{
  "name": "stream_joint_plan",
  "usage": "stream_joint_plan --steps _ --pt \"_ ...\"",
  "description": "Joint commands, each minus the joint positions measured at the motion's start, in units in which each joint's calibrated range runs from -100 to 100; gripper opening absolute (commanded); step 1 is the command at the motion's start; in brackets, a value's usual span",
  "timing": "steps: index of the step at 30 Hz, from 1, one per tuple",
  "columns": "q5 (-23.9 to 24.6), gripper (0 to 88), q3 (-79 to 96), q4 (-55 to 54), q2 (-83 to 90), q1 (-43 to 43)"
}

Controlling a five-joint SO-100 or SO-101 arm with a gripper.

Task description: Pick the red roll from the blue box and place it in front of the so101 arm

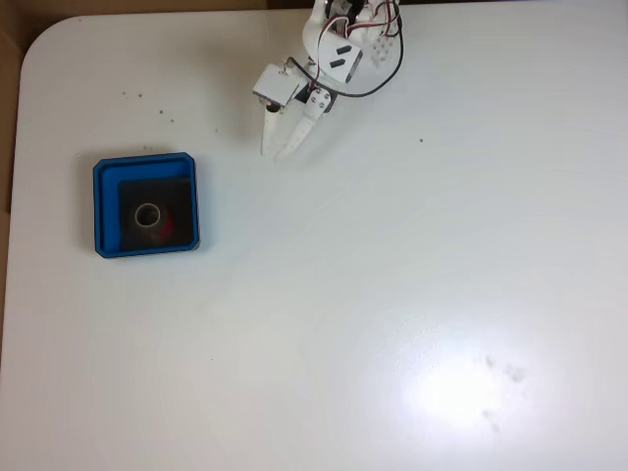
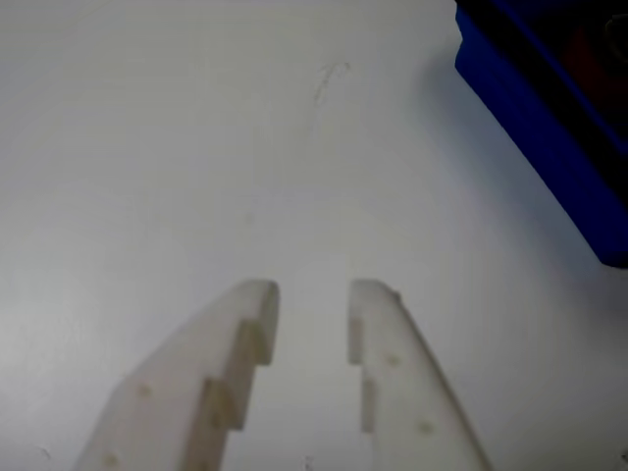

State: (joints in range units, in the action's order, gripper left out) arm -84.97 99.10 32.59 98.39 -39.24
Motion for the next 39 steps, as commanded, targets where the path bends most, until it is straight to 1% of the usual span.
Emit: stream_joint_plan --steps 1,7,12,16,39 --pt "-0.2 1.0 0.6 -1.0 0.4 -4.1" --pt "-0.2 1.0 0.6 -1.0 0.4 -8.5" --pt "-0.2 1.0 0.1 -1.0 0.1 -9.0" --pt "-0.2 1.0 -4.4 -1.0 -4.6 -9.0" --pt "-0.2 1.0 -53.9 -1.0 -56.8 -8.8"
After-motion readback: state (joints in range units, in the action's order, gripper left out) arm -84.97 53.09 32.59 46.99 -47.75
